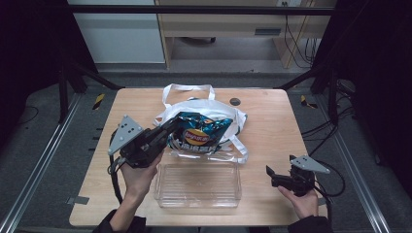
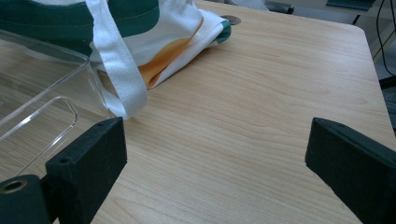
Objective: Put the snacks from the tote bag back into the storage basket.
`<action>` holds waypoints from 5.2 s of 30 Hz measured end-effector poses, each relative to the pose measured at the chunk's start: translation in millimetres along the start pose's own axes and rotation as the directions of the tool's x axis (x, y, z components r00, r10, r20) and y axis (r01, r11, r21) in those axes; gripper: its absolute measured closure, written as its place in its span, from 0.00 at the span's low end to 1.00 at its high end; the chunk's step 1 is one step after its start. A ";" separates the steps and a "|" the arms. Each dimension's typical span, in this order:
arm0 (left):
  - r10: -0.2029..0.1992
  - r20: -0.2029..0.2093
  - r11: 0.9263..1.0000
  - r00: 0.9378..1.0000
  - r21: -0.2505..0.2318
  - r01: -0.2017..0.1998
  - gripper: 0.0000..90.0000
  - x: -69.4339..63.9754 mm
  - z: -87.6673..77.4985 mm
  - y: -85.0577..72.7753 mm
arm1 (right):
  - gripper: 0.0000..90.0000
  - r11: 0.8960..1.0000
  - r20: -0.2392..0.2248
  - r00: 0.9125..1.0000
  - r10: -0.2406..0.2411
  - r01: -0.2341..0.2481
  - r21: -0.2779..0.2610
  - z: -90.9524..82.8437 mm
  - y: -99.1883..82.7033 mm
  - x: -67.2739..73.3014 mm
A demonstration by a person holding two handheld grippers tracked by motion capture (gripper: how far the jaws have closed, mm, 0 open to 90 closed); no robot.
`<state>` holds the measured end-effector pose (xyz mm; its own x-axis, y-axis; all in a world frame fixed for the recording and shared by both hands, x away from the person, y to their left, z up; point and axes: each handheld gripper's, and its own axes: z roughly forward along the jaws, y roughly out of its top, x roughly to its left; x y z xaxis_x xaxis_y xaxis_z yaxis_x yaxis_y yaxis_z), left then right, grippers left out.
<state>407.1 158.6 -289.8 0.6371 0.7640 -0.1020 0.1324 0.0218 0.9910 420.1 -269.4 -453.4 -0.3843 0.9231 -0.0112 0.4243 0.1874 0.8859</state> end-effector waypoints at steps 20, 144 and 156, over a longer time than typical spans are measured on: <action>0.003 0.032 0.997 0.999 0.074 -0.005 0.99 -15.8 -22.9 -33.5 | 0.07 1.000 0.002 1.000 0.001 -0.001 -0.002 -1.1 -0.2 0.3; -0.030 -0.054 0.947 0.998 0.317 0.046 0.49 32.0 17.8 -96.1 | 0.07 0.999 0.003 1.000 -0.018 0.018 0.026 2.1 -2.8 1.3; 0.002 -0.050 0.946 0.999 0.324 0.014 0.42 45.0 -4.9 -104.0 | 0.06 1.000 0.006 1.000 -0.009 0.009 0.024 1.2 -3.0 0.3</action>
<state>418.3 193.9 -396.9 0.5987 0.7953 -0.0953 0.3800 -0.1773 0.9078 419.7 -269.3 -456.6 -0.3830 0.9235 -0.0223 0.4402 0.2037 0.8745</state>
